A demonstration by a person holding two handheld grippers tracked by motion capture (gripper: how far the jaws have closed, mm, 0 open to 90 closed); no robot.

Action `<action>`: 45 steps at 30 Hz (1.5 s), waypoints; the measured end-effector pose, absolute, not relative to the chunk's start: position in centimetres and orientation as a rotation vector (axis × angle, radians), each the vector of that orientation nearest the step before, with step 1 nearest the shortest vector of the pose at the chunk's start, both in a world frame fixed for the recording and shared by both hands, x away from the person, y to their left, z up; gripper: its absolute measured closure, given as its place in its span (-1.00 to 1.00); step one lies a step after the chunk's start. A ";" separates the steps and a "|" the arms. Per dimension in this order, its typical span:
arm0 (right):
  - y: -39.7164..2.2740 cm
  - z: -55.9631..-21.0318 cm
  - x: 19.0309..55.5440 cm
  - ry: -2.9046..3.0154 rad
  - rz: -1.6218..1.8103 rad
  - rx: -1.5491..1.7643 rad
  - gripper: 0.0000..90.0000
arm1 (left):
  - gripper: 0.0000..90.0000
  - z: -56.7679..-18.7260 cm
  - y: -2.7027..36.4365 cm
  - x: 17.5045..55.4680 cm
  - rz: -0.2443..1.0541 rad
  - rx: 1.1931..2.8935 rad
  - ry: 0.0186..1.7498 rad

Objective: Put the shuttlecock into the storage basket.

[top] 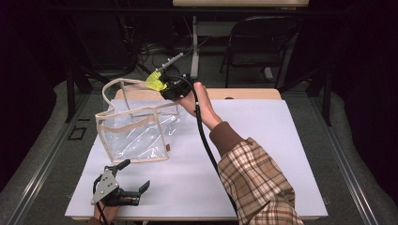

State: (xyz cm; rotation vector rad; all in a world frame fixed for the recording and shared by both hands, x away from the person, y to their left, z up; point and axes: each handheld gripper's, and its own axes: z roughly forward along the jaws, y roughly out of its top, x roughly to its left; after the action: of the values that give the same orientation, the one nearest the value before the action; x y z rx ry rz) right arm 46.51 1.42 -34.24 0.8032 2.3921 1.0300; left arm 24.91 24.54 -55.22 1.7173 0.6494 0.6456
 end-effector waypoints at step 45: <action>2.9 -36.0 47.6 2.499 0.933 0.794 0.45 | -1.00 -55.2 24.6 24.9 0.644 1.714 0.651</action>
State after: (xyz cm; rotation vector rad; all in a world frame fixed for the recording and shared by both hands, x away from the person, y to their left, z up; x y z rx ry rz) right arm 47.56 2.93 -35.95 0.7945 2.4989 0.9329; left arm 24.88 24.58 -55.20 1.7138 0.6506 0.6443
